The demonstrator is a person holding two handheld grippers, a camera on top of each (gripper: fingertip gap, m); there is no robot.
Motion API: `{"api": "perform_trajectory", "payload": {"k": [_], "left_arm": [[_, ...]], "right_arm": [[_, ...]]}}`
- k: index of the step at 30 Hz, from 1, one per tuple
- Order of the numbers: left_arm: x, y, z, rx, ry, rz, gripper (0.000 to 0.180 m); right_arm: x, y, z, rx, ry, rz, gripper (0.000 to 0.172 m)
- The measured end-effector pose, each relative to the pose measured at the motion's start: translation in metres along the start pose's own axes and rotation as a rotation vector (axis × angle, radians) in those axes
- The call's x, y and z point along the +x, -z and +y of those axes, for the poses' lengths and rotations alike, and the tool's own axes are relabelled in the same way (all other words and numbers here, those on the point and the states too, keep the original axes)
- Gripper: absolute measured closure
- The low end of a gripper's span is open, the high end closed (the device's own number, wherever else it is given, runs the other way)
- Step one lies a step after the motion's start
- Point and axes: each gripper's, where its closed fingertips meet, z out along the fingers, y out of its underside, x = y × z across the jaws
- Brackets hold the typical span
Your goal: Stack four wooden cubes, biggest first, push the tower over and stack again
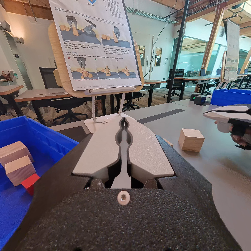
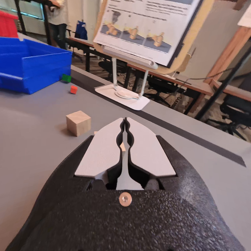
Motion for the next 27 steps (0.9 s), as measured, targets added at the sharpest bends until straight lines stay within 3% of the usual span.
{"api": "perform_trajectory", "payload": {"k": [14, 27], "left_arm": [[-0.007, 0.001, 0.001, -0.005, 0.008, -0.029, 0.18], [-0.012, 0.002, 0.002, -0.012, 0.026, -0.048, 0.18]], "right_arm": [[0.024, 0.008, 0.005, -0.017, -0.097, 0.061, 0.167], [0.0, 0.002, 0.027, -0.169, -0.137, -0.119, 0.117]]}}
